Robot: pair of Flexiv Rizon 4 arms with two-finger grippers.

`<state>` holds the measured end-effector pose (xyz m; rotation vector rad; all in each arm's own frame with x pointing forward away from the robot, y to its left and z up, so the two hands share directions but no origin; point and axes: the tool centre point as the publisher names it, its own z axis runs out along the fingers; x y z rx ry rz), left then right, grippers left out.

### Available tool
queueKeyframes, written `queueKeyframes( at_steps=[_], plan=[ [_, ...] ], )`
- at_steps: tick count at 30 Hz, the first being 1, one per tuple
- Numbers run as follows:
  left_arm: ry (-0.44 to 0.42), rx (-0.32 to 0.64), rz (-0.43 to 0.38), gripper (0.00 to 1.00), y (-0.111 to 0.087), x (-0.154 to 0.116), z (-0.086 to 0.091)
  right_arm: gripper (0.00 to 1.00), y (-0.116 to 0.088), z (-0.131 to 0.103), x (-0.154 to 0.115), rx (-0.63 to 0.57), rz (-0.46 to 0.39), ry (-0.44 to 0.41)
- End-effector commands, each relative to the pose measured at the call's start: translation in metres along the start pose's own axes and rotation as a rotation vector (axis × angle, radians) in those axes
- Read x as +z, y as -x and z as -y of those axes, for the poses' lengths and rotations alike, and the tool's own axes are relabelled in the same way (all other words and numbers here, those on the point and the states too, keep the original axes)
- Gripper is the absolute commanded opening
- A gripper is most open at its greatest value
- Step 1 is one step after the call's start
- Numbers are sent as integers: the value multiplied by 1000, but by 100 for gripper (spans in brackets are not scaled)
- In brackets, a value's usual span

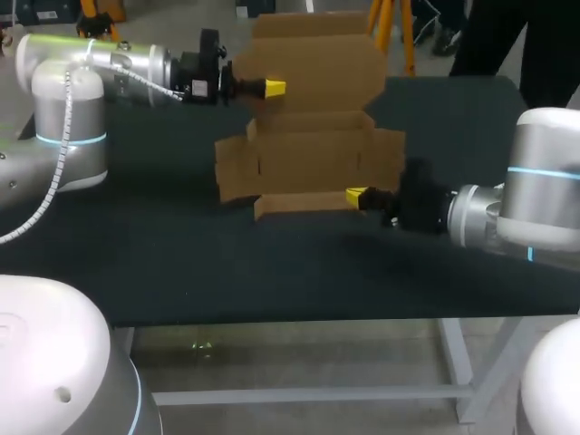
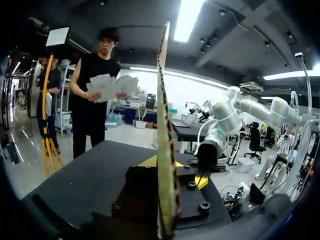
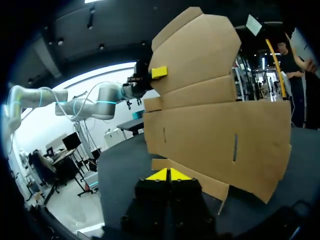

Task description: Assemble the packaging by folding the flat box into shape, placing the metal phone stand inside, and closing the box properly

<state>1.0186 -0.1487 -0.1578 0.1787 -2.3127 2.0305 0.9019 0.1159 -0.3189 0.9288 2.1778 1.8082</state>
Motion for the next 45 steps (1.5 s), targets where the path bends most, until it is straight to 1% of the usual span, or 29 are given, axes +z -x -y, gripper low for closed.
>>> queueKeyframes(
  at_steps=[1, 6, 10, 14, 16, 19, 23, 24, 25, 27, 29, 33, 45],
  plan=[
    [11, 0, 223, 0, -12, 2, 6, 0, -4, 6, -7, -5, -3, 19],
    [10, 3, 223, 0, -22, 3, 15, 0, -7, 11, -12, -12, -1, 19],
    [15, -26, 223, 0, -29, 2, 18, 0, -12, 12, -20, -16, 5, 33],
    [31, -68, 190, 0, -34, 1, 17, 0, -17, 13, -22, -29, 5, 30],
    [39, -78, 193, 0, -34, 1, 15, 0, -18, 14, -22, -30, 5, 30],
    [58, -90, 170, 0, -34, 2, 13, 0, -22, 16, -20, -34, 1, 29],
    [58, -105, 143, 0, -34, 0, 12, 0, -27, 17, -19, -37, 1, 23],
    [55, -114, 115, 0, -34, -1, 11, 0, -28, 18, -19, -38, 1, 22],
    [56, -114, 114, 0, -35, -2, 10, 0, -29, 17, -18, -39, 1, 21],
    [46, -132, 79, 0, -33, -5, 7, 0, -32, 17, -17, -41, 1, 19],
    [43, -137, 67, 0, -30, -8, 4, 0, -34, 18, -16, -45, 1, 15],
    [30, -148, 14, 0, -25, -11, -1, 0, -37, 18, -13, -47, 3, 9],
    [47, -151, -42, 0, -12, -6, -9, 0, -42, 23, -3, -35, -3, 6]
  ],
)
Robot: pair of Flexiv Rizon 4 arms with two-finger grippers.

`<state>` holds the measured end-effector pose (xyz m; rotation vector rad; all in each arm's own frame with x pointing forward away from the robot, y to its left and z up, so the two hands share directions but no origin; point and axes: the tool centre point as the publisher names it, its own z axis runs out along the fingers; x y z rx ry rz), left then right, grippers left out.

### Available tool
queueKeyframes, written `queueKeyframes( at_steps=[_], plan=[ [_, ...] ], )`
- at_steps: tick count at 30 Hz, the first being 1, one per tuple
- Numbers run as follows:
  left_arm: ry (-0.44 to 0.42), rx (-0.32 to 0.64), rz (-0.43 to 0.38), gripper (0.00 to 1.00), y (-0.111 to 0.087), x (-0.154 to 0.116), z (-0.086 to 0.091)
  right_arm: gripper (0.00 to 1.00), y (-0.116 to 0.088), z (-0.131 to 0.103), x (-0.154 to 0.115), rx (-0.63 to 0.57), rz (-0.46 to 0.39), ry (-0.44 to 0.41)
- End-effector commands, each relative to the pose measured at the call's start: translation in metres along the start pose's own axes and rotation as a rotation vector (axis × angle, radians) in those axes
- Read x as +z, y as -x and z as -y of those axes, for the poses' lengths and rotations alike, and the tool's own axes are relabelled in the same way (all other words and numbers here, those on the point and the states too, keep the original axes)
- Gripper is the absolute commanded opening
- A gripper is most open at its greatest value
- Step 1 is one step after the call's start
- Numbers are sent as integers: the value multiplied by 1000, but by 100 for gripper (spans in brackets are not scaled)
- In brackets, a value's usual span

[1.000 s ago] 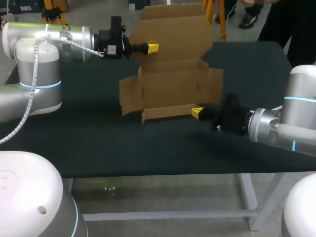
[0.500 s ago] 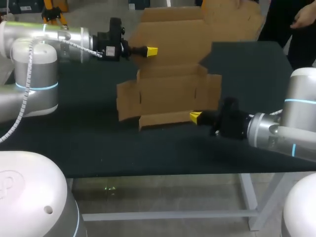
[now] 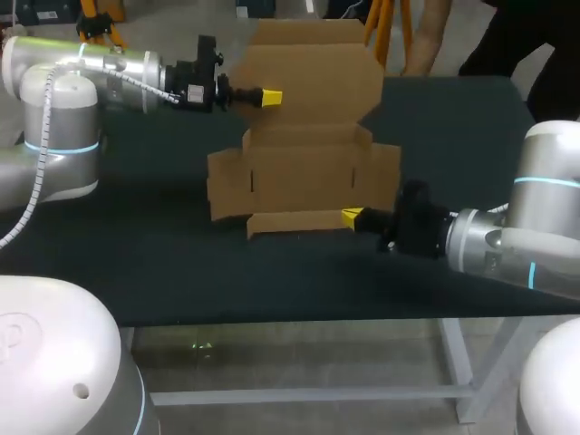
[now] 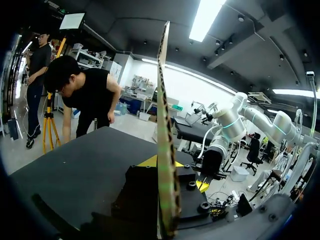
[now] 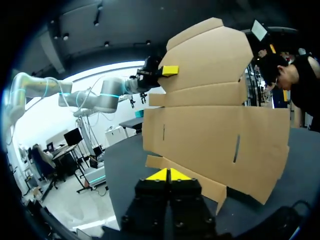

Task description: Assemble the packaging by folding the flat box into shape, placing the metal phone stand inside, and closing the box properly

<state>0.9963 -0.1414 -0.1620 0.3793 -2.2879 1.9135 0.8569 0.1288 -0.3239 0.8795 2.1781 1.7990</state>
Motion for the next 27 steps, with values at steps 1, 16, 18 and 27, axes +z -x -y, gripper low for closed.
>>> queueKeyframes(
  at_steps=[1, 16, 18, 27],
  plan=[
    [4, 5, -89, 0, 10, 2, -1, 0, -1, 3, 9, 3, -2, 0],
    [-19, 20, -91, 0, 21, -3, -8, 0, -4, 8, 26, 7, -18, -15],
    [-21, 26, -84, 0, 22, -3, -9, 0, -3, 9, 28, 7, -18, -14],
    [-34, 42, -52, 0, 24, -5, -10, 0, 0, 19, 38, 5, 21, -3]
  ],
)
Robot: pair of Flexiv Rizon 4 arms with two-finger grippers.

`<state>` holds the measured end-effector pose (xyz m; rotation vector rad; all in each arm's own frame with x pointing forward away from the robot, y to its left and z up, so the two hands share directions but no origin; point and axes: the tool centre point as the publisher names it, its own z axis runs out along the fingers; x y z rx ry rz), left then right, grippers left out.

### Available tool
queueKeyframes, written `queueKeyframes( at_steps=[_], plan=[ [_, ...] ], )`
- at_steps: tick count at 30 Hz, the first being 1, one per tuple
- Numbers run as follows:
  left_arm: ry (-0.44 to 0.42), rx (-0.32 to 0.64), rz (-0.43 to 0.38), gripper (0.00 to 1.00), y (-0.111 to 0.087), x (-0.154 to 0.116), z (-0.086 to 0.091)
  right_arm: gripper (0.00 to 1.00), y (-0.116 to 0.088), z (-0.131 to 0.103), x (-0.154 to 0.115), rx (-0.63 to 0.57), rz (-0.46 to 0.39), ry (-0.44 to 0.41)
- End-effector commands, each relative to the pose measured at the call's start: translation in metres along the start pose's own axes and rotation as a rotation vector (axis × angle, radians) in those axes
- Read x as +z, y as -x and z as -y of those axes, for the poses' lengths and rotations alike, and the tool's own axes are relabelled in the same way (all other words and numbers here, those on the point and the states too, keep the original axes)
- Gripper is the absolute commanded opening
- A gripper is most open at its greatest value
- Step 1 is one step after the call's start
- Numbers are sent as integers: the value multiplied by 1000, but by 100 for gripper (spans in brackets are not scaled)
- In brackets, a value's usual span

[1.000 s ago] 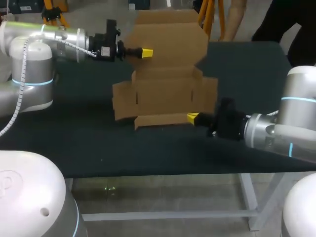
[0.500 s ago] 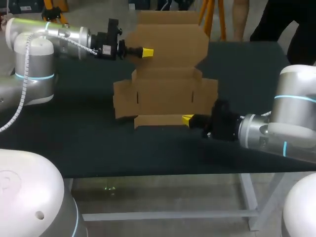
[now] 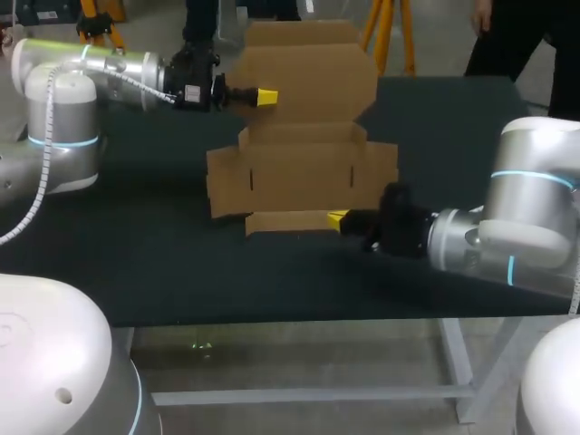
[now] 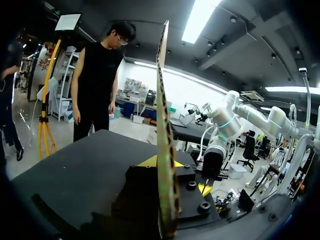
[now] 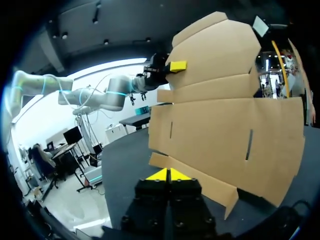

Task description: Assemble the packaging by folding the flat box into shape, placing the metal phone stand inside, and closing the box properly

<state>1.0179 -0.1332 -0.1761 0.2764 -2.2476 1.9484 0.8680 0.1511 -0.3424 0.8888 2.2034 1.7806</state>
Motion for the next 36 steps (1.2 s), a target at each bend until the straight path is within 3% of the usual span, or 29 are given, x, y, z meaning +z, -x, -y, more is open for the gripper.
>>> queueKeyframes(
  at_steps=[1, 4, 16, 24, 36],
  plan=[
    [-6, 4, 11, 0, -1, -1, -2, 0, 0, 8, 10, 5, 26, 19],
    [-3, 3, 18, 0, 2, 0, -3, 0, 4, 8, 10, 18, 60, 13],
    [3, 2, 24, 0, 3, -1, -3, 0, 4, 8, 10, 18, 60, 13],
    [3, 2, 24, 0, 3, -1, -3, 0, -2, 25, 38, -32, 88, 53],
    [-9, 2, 24, 0, 8, -3, -6, 0, 1, 40, 50, -52, 109, 68]
  ],
)
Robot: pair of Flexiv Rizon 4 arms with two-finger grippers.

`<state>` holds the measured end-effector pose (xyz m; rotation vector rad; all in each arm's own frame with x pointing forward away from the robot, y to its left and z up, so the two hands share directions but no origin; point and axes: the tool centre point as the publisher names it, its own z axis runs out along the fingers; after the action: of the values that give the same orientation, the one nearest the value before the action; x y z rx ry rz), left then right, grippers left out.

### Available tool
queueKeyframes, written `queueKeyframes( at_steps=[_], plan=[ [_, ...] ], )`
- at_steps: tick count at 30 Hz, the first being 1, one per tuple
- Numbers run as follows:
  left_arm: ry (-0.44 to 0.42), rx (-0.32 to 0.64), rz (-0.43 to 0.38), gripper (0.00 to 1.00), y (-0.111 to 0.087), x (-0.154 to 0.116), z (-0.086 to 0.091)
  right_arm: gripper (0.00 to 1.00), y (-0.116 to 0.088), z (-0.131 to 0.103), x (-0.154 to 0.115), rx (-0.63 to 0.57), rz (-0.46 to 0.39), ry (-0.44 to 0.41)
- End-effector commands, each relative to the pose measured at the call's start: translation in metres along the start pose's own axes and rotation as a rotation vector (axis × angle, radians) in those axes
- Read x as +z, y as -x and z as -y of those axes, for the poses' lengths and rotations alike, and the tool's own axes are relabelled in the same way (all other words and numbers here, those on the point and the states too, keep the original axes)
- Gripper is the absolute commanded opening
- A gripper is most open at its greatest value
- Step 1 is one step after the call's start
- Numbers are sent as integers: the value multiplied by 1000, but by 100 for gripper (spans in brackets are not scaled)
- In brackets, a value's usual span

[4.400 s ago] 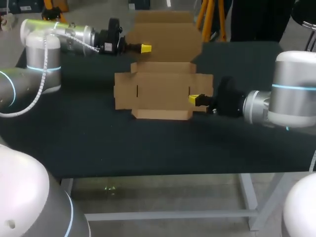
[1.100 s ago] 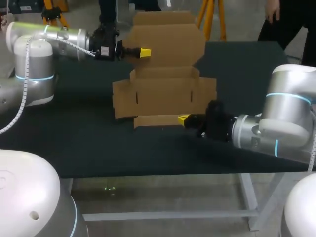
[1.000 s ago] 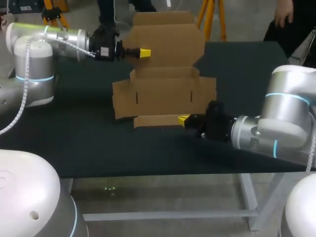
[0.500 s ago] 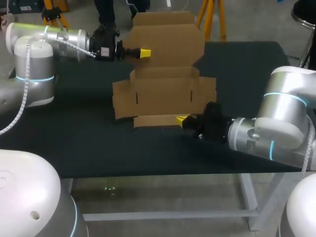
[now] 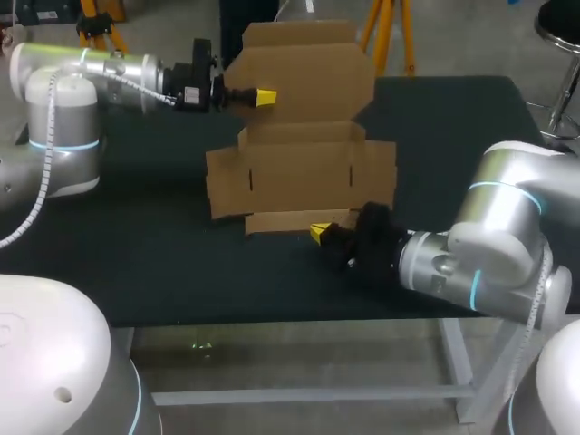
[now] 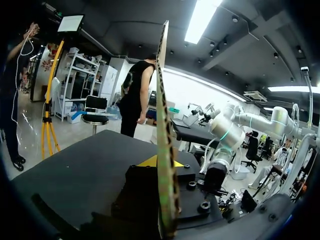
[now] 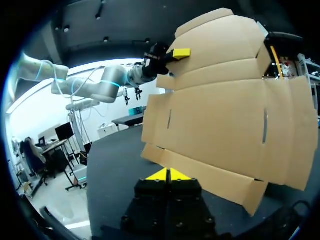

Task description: Assemble the packaging by folding the flat box into shape, placing the metal phone stand inside, and closing the box properly

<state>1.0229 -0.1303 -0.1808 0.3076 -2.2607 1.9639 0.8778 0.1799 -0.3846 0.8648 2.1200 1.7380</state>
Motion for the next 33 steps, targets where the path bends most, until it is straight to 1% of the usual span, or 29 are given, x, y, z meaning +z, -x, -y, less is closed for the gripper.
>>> queueKeyframes(
  at_steps=[1, 12, 19, 26, 33],
  plan=[
    [-4, 2, -5, 0, 2, 0, -3, 0, -1, 9, 10, -3, 48, 27],
    [3, 19, -3, 0, 7, 3, -9, 0, 7, 11, 15, -12, 74, 23],
    [5, 28, -5, 0, 7, 4, -12, 0, 14, 15, 23, -9, 106, 14],
    [7, 39, -5, 0, 4, 5, -14, 0, 22, 17, 35, 10, 121, 10],
    [11, 46, -9, 0, 2, 6, -15, 0, 28, 19, 47, 35, 173, -5]
  ],
)
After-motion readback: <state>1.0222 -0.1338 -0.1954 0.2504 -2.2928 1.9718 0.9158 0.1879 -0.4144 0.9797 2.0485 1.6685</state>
